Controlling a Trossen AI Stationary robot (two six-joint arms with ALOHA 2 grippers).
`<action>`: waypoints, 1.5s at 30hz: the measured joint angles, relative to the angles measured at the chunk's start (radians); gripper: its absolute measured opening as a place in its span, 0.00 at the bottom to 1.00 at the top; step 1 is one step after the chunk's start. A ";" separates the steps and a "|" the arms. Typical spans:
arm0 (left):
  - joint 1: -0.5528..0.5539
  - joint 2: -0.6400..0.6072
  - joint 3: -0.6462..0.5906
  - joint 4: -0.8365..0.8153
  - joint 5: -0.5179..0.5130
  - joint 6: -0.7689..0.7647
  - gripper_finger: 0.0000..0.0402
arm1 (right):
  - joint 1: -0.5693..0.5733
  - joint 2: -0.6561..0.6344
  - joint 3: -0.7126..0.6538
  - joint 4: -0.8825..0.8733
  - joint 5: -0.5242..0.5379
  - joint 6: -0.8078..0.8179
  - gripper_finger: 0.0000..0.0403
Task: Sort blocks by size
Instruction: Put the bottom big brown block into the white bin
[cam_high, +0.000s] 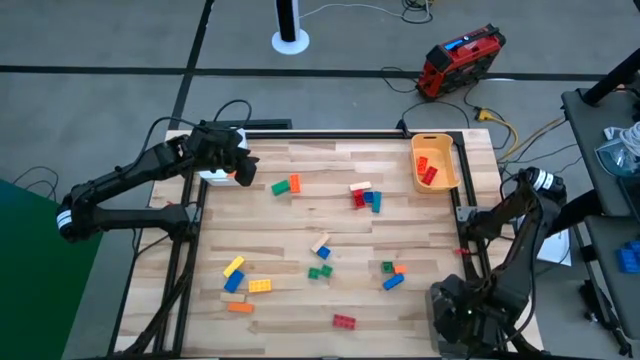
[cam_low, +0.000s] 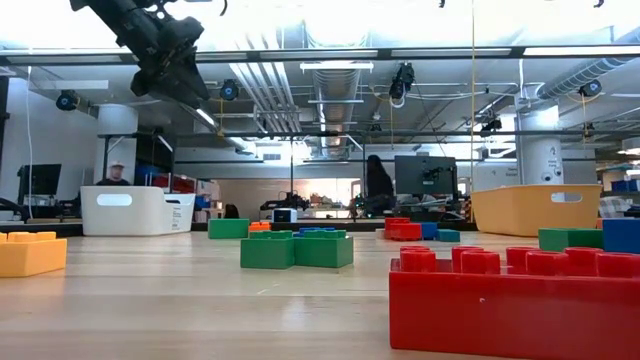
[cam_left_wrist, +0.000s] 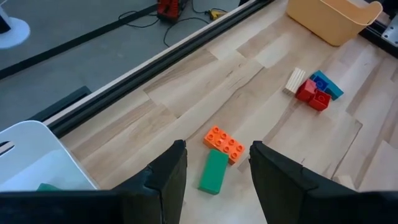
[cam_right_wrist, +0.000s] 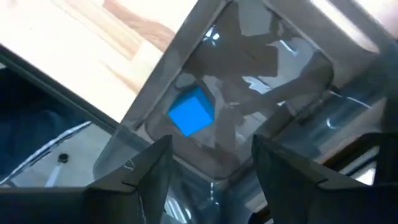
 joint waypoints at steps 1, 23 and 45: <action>-0.001 0.000 0.000 0.000 0.008 -0.001 0.38 | -0.008 -0.004 0.005 -0.009 0.001 0.010 0.51; -0.279 0.040 0.000 0.171 0.046 -0.338 0.38 | -0.828 -0.144 0.070 -0.174 0.316 -0.745 0.45; -0.494 0.615 0.174 0.243 0.047 -0.567 0.38 | -1.074 -0.346 0.070 -0.065 0.392 -1.022 0.48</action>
